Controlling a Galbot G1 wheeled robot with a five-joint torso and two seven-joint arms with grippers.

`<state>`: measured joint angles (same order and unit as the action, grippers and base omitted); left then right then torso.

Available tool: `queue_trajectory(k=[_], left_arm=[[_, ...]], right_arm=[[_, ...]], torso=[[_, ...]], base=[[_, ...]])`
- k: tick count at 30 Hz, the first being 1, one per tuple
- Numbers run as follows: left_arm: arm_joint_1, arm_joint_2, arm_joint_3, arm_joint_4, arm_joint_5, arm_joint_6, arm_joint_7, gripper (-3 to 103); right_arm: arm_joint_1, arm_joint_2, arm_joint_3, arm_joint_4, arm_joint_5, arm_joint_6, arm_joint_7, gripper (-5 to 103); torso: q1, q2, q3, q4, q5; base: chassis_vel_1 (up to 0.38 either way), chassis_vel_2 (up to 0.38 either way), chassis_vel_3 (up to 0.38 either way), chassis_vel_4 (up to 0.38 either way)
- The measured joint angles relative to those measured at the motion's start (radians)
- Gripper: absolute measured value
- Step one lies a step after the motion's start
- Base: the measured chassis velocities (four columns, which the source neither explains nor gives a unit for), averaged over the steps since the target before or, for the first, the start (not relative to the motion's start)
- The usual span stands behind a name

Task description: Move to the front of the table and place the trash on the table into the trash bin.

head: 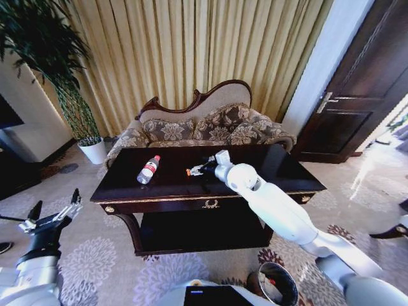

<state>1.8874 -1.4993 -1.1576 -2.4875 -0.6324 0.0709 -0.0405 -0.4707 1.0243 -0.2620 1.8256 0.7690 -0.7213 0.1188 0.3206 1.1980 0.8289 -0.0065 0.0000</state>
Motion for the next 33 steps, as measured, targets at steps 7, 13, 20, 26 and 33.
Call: queue_trajectory(k=[7,13,20,26,33], left_arm=[[0.001,-0.010,-0.006,0.004,-0.001,-0.007,0.005,100],[0.006,-0.014,-0.014,0.007,-0.002,-0.019,0.015,100],[0.009,-0.017,-0.012,0.002,-0.003,-0.020,0.015,100],[0.017,-0.020,-0.019,-0.005,-0.004,-0.021,0.016,100],[0.028,-0.029,-0.023,-0.011,-0.005,-0.031,0.017,100]], right_arm=[[0.022,0.035,-0.047,-0.059,-0.020,0.002,0.000,100],[0.040,0.045,-0.054,-0.087,-0.014,0.003,0.000,100],[0.045,0.045,-0.048,-0.104,0.018,0.004,0.000,100],[0.052,0.053,-0.039,-0.103,0.187,0.004,0.000,100],[0.053,0.052,-0.029,-0.106,0.222,0.005,0.000,100]], torso=[[0.000,0.000,0.000,0.0000,0.0000],[0.000,0.000,0.000,0.0000,0.0000],[0.000,0.000,0.000,-0.0001,0.0000],[0.000,0.000,0.000,0.0001,0.0001],[0.000,0.000,0.000,-0.0001,0.0000]], base=[[0.000,0.000,0.000,0.000],[0.000,0.000,0.000,0.000],[0.000,0.000,0.000,0.000],[0.000,0.000,0.000,0.000],[0.000,0.000,0.000,0.000]])
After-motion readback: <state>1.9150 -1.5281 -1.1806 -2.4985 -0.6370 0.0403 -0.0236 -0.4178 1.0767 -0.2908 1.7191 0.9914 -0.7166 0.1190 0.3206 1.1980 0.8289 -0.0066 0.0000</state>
